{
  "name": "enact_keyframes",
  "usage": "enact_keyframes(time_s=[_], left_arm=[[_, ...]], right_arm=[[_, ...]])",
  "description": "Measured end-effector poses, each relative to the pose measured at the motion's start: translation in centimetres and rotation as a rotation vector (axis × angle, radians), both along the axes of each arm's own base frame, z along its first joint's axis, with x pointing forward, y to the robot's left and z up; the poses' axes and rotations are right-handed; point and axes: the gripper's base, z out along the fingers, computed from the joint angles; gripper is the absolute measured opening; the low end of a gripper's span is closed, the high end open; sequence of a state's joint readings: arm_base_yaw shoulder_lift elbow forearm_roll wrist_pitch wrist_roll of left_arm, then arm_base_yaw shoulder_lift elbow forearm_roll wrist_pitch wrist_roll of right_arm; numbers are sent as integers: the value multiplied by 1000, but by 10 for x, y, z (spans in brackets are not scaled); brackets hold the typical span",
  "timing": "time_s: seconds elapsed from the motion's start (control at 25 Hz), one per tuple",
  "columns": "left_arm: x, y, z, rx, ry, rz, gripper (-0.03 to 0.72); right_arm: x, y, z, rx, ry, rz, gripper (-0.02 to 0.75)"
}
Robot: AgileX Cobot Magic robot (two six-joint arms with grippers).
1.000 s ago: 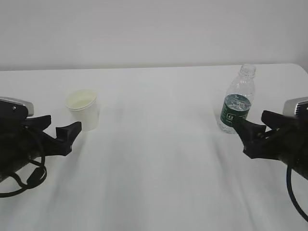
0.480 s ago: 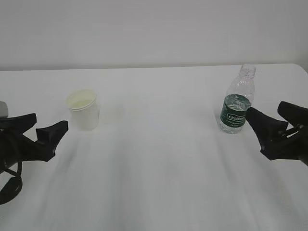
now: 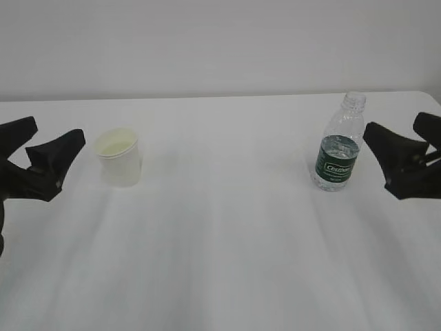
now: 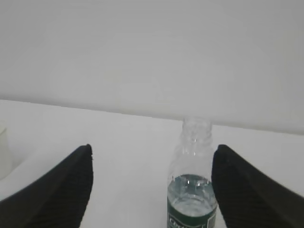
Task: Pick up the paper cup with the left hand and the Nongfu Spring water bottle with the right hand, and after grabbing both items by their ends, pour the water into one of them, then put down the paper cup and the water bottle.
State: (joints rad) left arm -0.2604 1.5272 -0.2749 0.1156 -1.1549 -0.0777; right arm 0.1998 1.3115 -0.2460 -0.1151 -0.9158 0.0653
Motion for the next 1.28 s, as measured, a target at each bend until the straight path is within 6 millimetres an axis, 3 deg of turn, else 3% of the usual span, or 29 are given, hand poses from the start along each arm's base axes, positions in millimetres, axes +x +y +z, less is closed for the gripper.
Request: enact_keyframes(time_s=[0.32, 0.64, 1.0, 1.28], left_arm=[[-2, 5, 29, -56, -113, 51, 591], [24, -1, 91, -106, -288, 55, 588], [47, -7, 159, -88, -295, 62, 588], [25, 0, 210, -73, -296, 74, 587]], right_arm=[[31, 5, 43, -9, -43, -15, 593], [43, 6, 91, -28, -66, -30, 593], [32, 1, 147, -33, -112, -53, 593], [-1, -7, 192, -33, -169, -75, 593]])
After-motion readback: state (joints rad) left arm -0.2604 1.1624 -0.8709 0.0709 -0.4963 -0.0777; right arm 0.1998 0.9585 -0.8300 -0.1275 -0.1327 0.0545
